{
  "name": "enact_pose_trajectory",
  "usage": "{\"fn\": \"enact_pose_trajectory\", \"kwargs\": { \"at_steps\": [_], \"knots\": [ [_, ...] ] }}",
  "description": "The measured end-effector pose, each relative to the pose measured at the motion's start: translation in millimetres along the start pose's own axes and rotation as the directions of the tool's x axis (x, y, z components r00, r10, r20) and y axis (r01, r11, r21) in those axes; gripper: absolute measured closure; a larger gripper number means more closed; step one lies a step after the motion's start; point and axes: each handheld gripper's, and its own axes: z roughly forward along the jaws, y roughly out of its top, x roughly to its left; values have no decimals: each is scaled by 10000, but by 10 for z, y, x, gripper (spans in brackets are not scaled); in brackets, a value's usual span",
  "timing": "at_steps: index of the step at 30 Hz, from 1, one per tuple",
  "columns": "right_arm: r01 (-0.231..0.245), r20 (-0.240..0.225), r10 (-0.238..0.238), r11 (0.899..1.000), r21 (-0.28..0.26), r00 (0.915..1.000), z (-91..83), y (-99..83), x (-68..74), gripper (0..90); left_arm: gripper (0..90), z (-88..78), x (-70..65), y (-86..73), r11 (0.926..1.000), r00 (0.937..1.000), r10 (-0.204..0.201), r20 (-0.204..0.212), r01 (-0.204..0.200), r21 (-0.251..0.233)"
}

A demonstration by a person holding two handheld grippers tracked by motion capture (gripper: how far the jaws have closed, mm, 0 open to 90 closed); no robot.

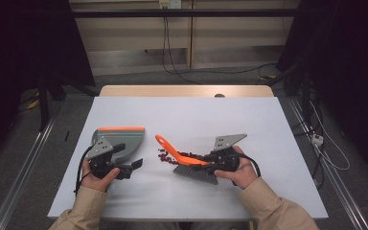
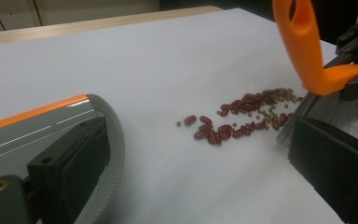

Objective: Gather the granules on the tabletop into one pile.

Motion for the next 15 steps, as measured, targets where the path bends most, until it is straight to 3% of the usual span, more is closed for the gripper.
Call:
{"fn": "enact_pose_trajectory", "kwargs": {
  "at_steps": [4, 15],
  "knots": [
    [43, 292, -42, 10000, -51, 9996, -12, -24, -117, 714, 54, 7, -2, -1, 10000, 10000, 2, 2, -2, 19],
    [-10, 390, 13, 10000, -79, 9992, 74, 61, -288, 715, 54, 13, 9, -6, 10000, 10000, -36, 7, 36, 17]
  ]
}}
